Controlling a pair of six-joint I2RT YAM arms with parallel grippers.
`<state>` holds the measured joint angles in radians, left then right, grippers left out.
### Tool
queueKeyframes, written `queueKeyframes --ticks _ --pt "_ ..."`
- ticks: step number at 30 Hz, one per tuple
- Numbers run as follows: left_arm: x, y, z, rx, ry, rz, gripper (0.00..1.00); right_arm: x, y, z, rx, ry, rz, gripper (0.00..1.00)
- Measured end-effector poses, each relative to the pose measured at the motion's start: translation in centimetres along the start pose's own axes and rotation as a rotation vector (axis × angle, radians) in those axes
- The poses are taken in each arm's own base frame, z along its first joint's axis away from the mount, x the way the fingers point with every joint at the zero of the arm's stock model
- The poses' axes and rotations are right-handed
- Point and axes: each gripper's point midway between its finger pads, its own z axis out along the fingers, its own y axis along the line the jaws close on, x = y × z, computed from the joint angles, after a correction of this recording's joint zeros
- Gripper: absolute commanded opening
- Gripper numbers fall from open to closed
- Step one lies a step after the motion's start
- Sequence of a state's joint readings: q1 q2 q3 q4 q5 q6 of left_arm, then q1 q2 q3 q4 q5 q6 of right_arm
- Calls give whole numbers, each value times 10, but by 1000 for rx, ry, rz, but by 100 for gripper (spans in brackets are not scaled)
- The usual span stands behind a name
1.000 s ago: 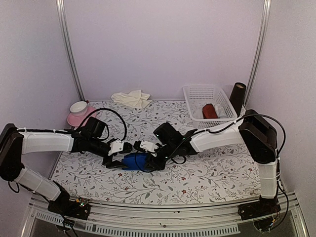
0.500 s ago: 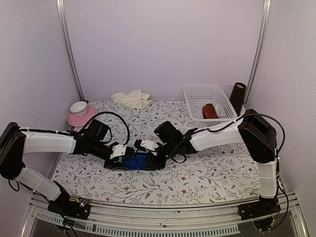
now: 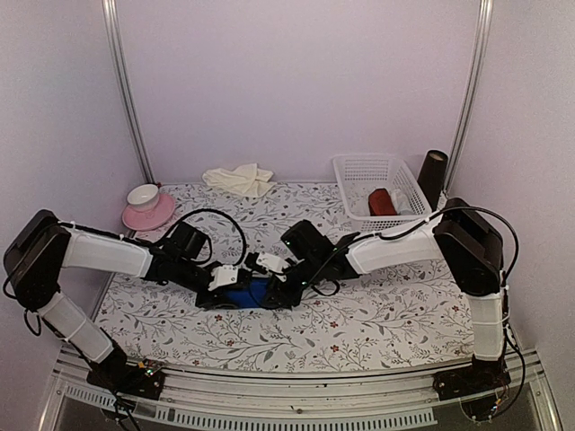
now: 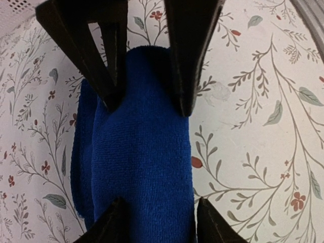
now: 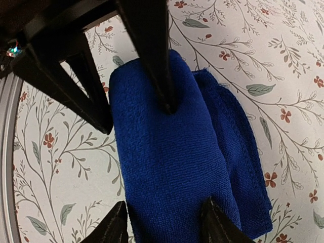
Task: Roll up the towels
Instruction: Roll the towel at the center of the board, then pick up the towel from the center of the board.
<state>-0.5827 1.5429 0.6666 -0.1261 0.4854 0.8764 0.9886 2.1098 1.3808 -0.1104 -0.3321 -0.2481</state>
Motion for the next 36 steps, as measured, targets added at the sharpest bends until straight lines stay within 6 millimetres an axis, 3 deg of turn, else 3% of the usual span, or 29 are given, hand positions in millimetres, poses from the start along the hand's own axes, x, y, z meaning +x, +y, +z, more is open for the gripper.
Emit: queueKeyframes --ticks 5,8,17,20,29,36 --pt "3 7 2 -33 16 -22 47 2 -3 -3 7 -8 26 68" --pt "4 9 3 -41 22 -45 45 6 -4 -18 23 -11 54 71" --pt "1 16 13 -60 50 -153 26 8 -20 -74 138 -53 227 72" --pt "-6 18 20 -74 57 -165 26 13 -16 -84 143 -86 316 72" --pt "-30 29 40 -110 103 -244 28 54 12 -69 -7 -167 735 72" --pt "-39 30 46 -50 111 -354 34 32 15 -52 -92 -281 910 71"
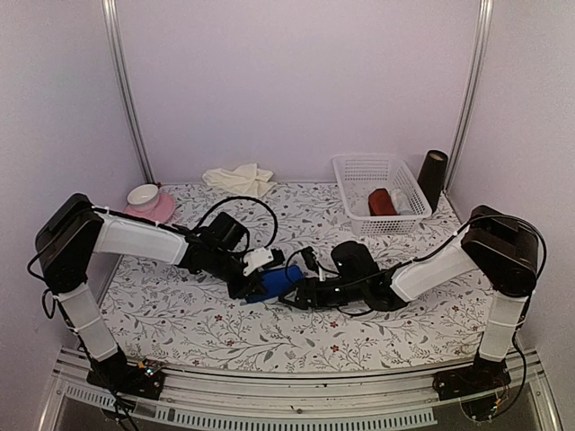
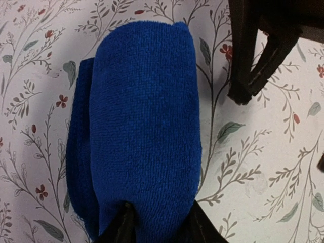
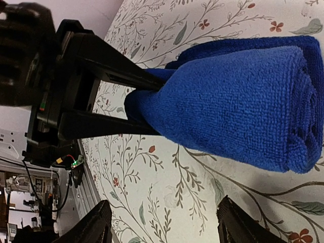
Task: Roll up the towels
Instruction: Pick up the towel from the center of the board.
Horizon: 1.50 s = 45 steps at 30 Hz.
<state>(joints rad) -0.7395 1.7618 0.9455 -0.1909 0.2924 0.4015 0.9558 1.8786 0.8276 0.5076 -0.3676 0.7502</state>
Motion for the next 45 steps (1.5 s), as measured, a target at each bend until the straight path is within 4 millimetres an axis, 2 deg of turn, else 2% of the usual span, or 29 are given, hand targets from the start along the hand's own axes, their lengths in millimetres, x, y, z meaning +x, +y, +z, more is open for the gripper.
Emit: queueKeyframes --ticks 4,12,20,24,27,36,41,45 --pt "-3 -4 1 32 1 -53 43 -4 -5 9 -14 -41 91 71" --pt "-7 -13 1 95 -13 -116 47 -14 -19 24 -2 -110 209 68" --pt "-11 -18 6 142 -23 -155 46 -32 -24 36 5 -181 250 67" --pt "-12 -15 8 153 -24 -179 36 -36 -24 40 0 -195 258 67" --pt "-11 -11 8 171 -29 -212 34 -37 -24 41 -4 -201 268 67" --pt "-10 -9 5 255 -55 -285 37 -44 -23 47 -12 -214 292 67" --pt "-11 -13 4 294 -59 -302 37 -50 -23 55 -13 -225 292 64" --pt "-11 -14 4 321 -58 -316 37 -53 -24 59 -10 -227 292 56"
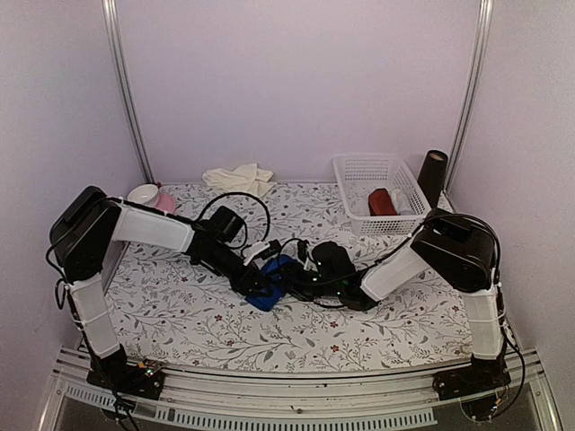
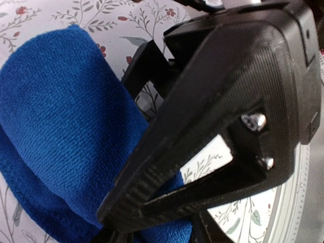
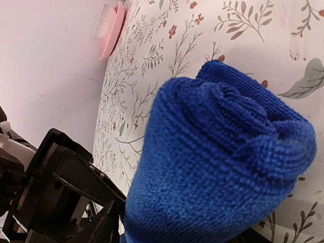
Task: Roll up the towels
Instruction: Pick up the towel from the center of the board.
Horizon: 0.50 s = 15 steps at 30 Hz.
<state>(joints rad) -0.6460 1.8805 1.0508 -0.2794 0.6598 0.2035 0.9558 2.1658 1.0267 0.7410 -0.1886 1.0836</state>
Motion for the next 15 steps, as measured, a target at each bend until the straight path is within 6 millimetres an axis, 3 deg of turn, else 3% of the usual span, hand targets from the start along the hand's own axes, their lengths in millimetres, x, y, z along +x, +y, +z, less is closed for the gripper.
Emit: queueKeyframes --ticks 6,12,15 --pt "1 -1 -1 28 -1 -23 39 -1 -3 6 4 4 -5 43" --pt "4 -1 -4 56 0 -37 54 -2 -7 9 -7 9 -4 14" --pt "6 -2 -9 64 4 -32 66 -5 -7 9 -14 15 -6 3"
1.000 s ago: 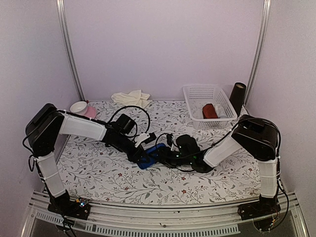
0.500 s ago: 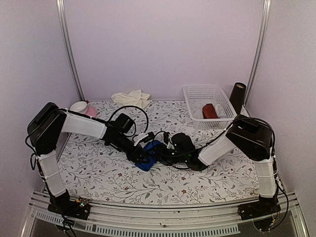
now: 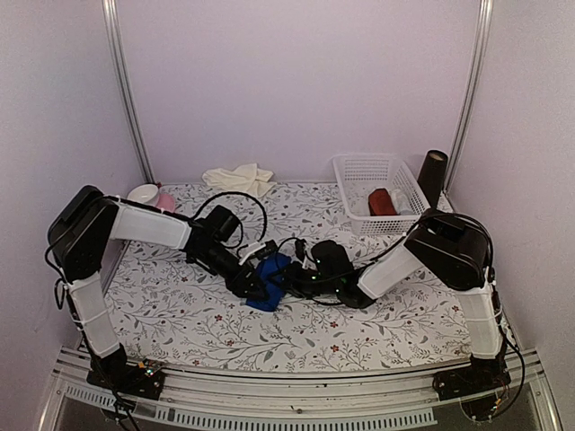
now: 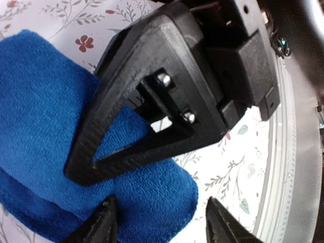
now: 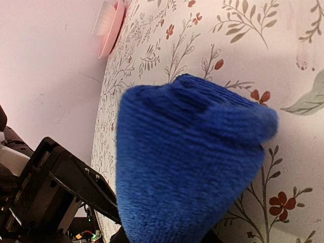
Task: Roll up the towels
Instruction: Pick up the towel from the center of the board.
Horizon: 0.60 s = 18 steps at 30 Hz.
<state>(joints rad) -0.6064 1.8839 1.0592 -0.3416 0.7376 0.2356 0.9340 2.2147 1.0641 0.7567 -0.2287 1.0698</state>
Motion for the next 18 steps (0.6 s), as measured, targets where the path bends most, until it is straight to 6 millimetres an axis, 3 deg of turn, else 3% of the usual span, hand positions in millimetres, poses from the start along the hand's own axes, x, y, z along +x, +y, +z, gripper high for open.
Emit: queueKeyframes --ticks 5,11,15,18 --pt "5 -6 -16 -16 30 28 90 -5 -1 0 -5 24 -40 3" --pt "-4 7 -70 -136 -21 48 97 -13 11 -2 31 69 -186 2" --pt "-11 31 -118 -277 -92 48 97 -32 43 -6 32 88 -328 2" --pt "-7 46 -139 -349 -111 37 97 -52 82 -12 0 95 -450 2"
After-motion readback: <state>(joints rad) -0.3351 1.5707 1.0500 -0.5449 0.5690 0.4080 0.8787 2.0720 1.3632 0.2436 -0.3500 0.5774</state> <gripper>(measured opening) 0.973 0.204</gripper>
